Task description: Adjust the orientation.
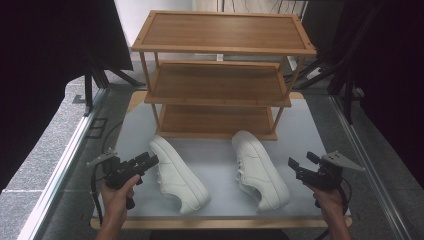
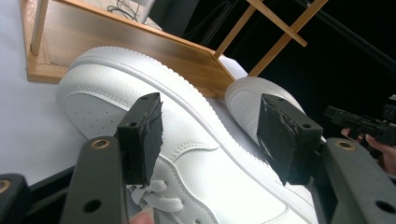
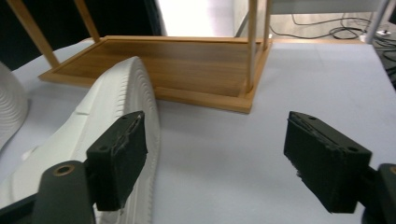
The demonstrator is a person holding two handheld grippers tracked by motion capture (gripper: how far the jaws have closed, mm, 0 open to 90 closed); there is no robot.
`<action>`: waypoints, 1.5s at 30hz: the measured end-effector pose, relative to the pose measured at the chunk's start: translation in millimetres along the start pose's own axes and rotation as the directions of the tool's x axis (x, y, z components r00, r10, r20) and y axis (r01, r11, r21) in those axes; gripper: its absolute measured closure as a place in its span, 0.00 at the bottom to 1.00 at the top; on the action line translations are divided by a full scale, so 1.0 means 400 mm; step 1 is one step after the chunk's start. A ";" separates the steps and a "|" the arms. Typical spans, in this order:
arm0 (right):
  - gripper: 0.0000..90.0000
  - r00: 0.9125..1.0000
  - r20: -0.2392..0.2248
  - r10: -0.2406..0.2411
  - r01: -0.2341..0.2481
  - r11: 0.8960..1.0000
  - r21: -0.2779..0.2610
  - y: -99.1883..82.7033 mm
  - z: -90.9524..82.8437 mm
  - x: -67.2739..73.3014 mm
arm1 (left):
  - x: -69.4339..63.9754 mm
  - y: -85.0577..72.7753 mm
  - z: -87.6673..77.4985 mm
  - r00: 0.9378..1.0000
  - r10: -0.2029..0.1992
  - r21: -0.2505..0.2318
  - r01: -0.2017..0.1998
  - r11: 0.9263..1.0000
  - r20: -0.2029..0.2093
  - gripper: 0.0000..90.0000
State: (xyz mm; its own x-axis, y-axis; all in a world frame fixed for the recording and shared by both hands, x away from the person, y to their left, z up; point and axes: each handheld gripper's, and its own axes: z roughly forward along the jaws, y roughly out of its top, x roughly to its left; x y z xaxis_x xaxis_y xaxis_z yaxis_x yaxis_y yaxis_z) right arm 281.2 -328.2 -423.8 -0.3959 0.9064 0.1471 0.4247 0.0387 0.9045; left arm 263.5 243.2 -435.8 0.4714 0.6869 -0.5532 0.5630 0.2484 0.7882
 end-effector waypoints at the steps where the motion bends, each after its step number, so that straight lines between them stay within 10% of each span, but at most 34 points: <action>1: 0.25 1.000 0.000 0.000 0.000 1.000 0.000 0.000 0.000 0.000 | 0.000 0.000 0.000 1.000 0.000 0.000 0.000 1.000 0.000 0.45; 32: 0.34 0.997 -0.074 0.015 -0.015 1.000 0.007 -0.004 0.012 -0.002 | -0.011 -0.005 -0.018 1.000 0.030 -0.006 -0.030 1.000 0.005 0.46; 39: 0.34 0.997 -0.071 0.020 -0.017 0.999 0.032 -0.014 0.023 0.005 | -0.027 0.000 -0.036 0.998 0.068 -0.017 -0.068 0.998 -0.009 0.85; 45: 0.35 0.997 -0.075 0.005 -0.001 0.999 0.043 -0.017 0.029 0.020 | -0.049 0.010 -0.060 0.992 0.122 -0.003 -0.122 0.993 -0.035 0.98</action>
State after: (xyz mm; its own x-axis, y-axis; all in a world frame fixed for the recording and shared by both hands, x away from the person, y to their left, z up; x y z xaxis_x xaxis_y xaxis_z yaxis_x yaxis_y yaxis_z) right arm 284.7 -316.4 -433.4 -0.4537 0.8726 0.1809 0.4601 0.0556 0.8861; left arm 240.2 247.1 -415.3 0.5123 0.7356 -0.4432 0.4993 0.1648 0.8506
